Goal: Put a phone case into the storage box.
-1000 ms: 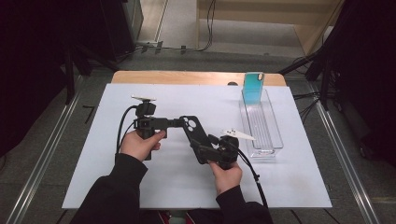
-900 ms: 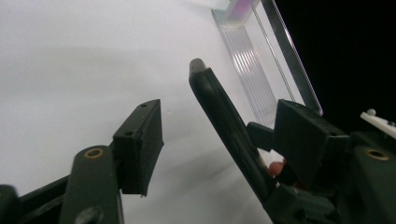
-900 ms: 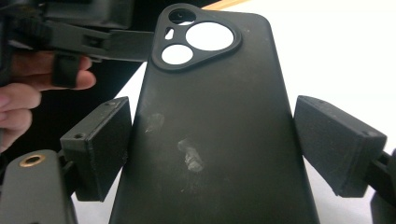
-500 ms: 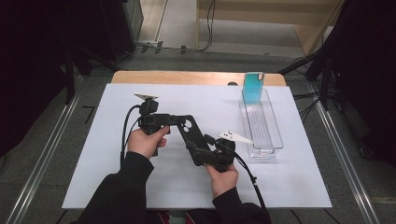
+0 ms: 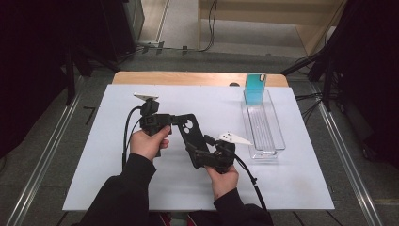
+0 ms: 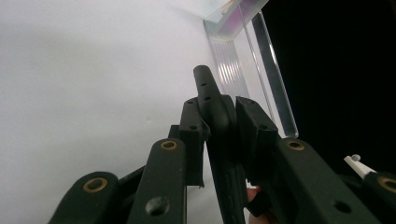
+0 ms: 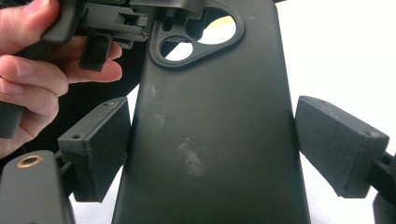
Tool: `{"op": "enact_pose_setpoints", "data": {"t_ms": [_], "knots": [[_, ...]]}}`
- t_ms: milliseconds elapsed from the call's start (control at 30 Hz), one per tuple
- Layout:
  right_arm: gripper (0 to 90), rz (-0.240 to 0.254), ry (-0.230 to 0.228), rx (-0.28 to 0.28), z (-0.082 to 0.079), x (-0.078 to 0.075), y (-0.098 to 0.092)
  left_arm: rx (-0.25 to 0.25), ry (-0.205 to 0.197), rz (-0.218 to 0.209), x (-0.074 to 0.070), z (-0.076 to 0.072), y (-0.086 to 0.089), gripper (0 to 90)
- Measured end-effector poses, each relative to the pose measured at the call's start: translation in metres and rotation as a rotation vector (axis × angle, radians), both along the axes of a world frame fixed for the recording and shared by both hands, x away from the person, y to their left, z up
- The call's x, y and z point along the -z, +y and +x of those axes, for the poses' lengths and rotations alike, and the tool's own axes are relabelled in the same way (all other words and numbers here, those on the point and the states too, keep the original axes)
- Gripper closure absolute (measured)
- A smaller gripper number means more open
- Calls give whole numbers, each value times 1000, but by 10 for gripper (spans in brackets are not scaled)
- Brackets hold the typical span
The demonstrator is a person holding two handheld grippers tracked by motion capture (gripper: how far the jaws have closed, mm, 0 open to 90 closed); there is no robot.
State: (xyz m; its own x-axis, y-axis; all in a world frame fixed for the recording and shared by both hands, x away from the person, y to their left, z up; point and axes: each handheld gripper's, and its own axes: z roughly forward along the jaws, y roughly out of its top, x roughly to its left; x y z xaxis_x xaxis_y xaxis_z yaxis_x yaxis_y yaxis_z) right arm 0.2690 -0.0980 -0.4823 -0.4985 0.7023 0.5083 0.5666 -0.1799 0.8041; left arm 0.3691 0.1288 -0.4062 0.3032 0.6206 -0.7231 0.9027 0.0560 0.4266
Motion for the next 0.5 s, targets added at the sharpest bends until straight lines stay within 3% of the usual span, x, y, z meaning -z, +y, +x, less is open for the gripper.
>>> {"op": "enact_pose_setpoints", "data": {"t_ms": [167,267,333,500], "knots": [[109,-60,-44,-4,0,1,2,8,10,-39,0,-1,2,767],[87,-81,-29,-35,4,-1,1,11,6,-48,-2,-2,2,772],[0,-91,-12,-51,10,-2,-1,11,-9,-28,-5,-3,2,774],[0,-32,39,-121,20,-8,-16,15,-38,-15,-9,-4,6,780]]}}
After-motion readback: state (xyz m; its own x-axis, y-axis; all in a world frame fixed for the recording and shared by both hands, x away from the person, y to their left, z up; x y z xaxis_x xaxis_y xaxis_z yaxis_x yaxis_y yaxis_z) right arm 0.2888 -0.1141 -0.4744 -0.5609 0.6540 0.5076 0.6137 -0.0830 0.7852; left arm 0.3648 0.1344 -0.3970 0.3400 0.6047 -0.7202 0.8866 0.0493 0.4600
